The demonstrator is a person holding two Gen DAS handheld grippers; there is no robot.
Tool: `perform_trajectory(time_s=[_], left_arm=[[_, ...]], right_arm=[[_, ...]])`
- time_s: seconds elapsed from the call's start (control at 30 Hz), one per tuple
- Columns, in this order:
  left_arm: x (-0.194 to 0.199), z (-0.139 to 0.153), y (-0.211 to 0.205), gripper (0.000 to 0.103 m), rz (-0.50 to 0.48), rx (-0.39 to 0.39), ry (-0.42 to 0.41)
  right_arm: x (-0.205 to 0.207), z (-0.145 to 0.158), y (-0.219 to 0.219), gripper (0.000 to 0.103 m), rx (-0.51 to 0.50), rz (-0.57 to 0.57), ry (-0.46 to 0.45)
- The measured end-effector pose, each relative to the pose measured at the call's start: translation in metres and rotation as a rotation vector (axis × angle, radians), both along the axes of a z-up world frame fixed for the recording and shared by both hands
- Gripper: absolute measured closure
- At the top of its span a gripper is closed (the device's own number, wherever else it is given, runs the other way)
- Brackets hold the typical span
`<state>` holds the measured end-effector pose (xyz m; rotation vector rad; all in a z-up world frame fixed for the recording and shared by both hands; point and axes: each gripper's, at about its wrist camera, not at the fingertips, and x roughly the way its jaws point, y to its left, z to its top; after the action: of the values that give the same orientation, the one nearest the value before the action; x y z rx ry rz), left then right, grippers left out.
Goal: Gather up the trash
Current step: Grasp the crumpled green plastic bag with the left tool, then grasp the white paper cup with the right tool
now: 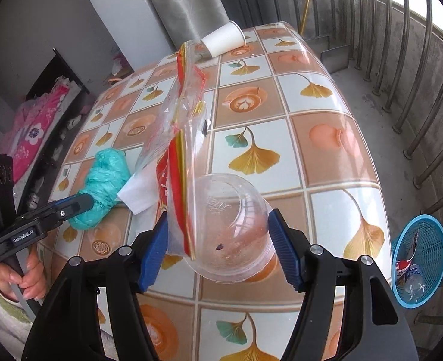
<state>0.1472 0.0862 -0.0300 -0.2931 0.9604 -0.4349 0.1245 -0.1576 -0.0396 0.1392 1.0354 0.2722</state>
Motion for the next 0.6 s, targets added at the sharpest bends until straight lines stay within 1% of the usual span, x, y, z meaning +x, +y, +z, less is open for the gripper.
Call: perform_trajectory(time_s=[0.2,0.3,0.33,0.37,0.47,0.53,0.6], left_arm=[[0.004,-0.004,-0.006,0.068,-0.003,0.021,0.009],[0.005,-0.006,-0.003,0.068,-0.002,0.016,0.017],[0.004,-0.006,-0.001,0.067,-0.001,0.009,0.017],[0.005,-0.005,0.002,0.065,-0.003,0.0,0.014],[0.007,-0.005,0.012,0.061,-0.004,-0.017,0.005],[0.009,-0.005,0.018,0.058,-0.001,-0.03,0.002],[0.01,-0.004,0.026,0.054,0.007,-0.049,-0.005]], right_arm=[[-0.006,0.0,0.007,0.039,-0.043,0.016,-0.007],[-0.008,0.01,0.007,0.036,-0.069,0.07,0.002],[-0.009,0.016,0.004,0.034,-0.064,0.092,0.005],[-0.011,0.025,-0.001,0.028,-0.043,0.12,0.013],[-0.01,0.058,-0.019,0.027,-0.003,0.187,0.011],[-0.001,0.086,-0.03,0.025,0.02,0.202,-0.023],[0.02,0.116,-0.037,0.022,0.063,0.181,-0.072]])
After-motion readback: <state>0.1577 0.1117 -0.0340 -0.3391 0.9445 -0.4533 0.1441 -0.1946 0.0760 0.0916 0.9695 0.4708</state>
